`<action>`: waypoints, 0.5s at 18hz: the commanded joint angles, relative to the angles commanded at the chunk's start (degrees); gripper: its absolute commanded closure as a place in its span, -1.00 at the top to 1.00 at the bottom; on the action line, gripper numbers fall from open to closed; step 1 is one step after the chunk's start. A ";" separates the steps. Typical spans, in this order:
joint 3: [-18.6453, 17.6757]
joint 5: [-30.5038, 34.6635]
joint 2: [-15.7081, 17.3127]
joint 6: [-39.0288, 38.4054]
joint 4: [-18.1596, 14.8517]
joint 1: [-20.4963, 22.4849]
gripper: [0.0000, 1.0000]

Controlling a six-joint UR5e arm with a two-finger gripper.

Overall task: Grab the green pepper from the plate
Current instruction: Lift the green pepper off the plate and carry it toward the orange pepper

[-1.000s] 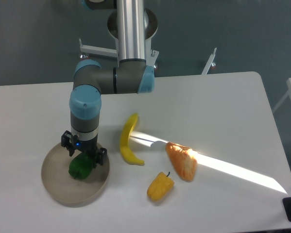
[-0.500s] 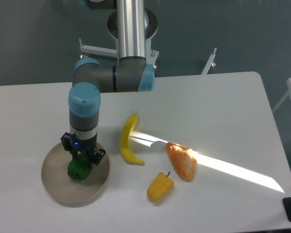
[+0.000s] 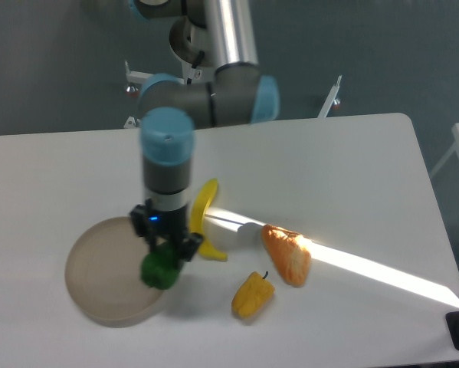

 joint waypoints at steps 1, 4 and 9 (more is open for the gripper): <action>0.26 0.00 0.00 2.89 -0.09 1.23 -0.35; 1.76 0.00 -0.44 9.24 -0.36 3.88 -0.35; 3.43 3.68 -2.28 16.88 -0.18 6.25 -0.34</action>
